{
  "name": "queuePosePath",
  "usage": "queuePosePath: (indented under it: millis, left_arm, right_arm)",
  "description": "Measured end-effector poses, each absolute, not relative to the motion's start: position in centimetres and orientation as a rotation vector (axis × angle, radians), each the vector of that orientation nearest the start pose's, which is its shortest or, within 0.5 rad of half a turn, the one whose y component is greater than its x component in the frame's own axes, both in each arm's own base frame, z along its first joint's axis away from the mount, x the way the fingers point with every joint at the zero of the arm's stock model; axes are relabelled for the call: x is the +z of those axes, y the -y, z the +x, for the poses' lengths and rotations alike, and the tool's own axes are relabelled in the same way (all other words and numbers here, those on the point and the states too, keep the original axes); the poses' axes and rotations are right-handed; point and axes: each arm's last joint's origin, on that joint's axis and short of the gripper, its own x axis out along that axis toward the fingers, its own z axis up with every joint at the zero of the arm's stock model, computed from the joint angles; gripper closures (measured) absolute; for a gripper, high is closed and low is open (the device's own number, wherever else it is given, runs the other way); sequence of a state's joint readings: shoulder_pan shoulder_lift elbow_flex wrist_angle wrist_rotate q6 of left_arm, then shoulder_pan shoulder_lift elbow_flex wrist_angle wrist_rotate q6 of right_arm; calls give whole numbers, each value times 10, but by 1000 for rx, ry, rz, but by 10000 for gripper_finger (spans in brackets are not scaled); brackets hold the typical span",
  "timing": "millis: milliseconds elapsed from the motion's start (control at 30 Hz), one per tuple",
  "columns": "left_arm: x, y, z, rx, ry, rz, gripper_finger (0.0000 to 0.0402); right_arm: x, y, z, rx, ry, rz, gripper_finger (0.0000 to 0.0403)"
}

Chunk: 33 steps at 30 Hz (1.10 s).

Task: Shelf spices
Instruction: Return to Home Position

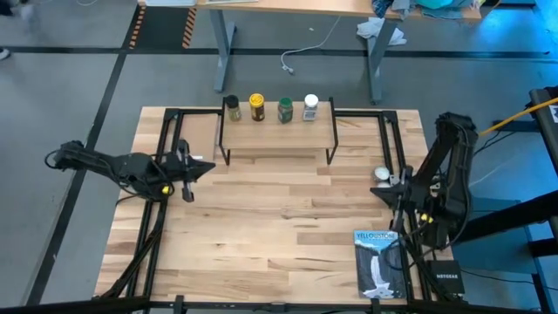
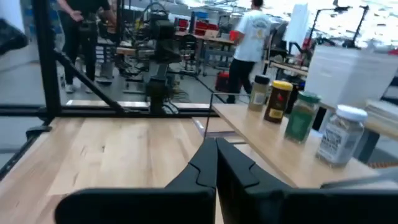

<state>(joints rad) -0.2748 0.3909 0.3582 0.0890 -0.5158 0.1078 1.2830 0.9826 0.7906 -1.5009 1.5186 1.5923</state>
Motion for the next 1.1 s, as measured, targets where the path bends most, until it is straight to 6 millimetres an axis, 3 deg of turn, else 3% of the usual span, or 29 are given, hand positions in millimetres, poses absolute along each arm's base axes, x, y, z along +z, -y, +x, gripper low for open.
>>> queuePosePath:
  millis: [300,567,800,967,1100]
  left_arm:
    - [223,11,129,206,64,22,401]
    - [215,-1,144,153,48,21,401]
    - [210,-10,154,160,29,-1,401]
    - [212,-15,158,152,71,13,401]
    - [214,-18,159,166,92,22,401]
  right_arm:
    - [256,-99,60,-297,-55,-17,402]
    - [255,-102,61,-296,-51,11,402]
    - [257,-121,68,-281,-67,19,402]
    - [264,-135,87,-278,-163,18,402]
    - [279,-140,116,-218,-225,-32,402]
